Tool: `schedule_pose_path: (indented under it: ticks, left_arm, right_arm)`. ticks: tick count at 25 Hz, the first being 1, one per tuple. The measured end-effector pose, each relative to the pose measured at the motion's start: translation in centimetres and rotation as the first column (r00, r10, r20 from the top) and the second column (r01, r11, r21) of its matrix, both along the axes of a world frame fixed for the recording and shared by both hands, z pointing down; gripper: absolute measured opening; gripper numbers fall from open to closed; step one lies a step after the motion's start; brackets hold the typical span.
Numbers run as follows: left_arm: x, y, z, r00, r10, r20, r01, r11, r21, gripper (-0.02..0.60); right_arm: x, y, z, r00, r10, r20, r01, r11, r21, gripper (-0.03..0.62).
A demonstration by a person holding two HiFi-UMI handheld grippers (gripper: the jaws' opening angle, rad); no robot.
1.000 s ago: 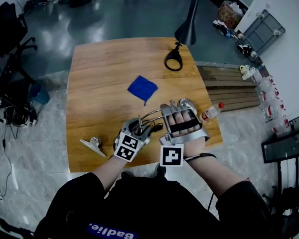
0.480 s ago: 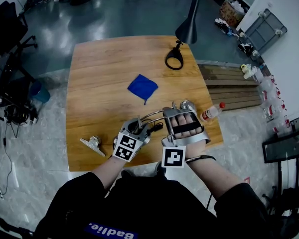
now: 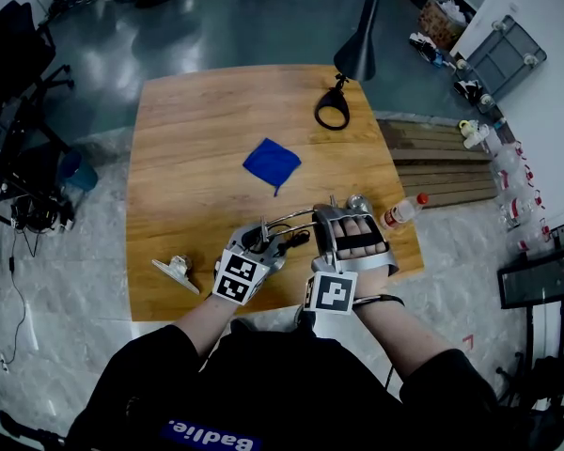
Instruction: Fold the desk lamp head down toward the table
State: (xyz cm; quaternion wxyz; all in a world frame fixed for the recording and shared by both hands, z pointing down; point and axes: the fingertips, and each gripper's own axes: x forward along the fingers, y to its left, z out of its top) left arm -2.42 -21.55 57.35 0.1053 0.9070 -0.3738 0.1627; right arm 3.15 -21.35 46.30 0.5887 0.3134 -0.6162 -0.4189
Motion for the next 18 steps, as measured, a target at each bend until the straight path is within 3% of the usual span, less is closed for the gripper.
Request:
schedule_pose_path:
  ticks: [8, 18]
  left_arm:
    - [0.3, 0.1, 0.1, 1.000, -0.004, 0.004, 0.004, 1.000, 0.000, 0.121]
    - [0.4, 0.2, 0.1, 1.000, -0.021, 0.008, 0.021, 1.000, -0.005, 0.121]
  right_arm:
    - [2.4, 0.2, 4.6, 0.982, 0.111, 0.154, -0.087, 0.983, -0.160, 0.077]
    - [2.6, 0.3, 8.0, 0.937, 0.196, 0.290, -0.111, 0.952, -0.284, 0.083]
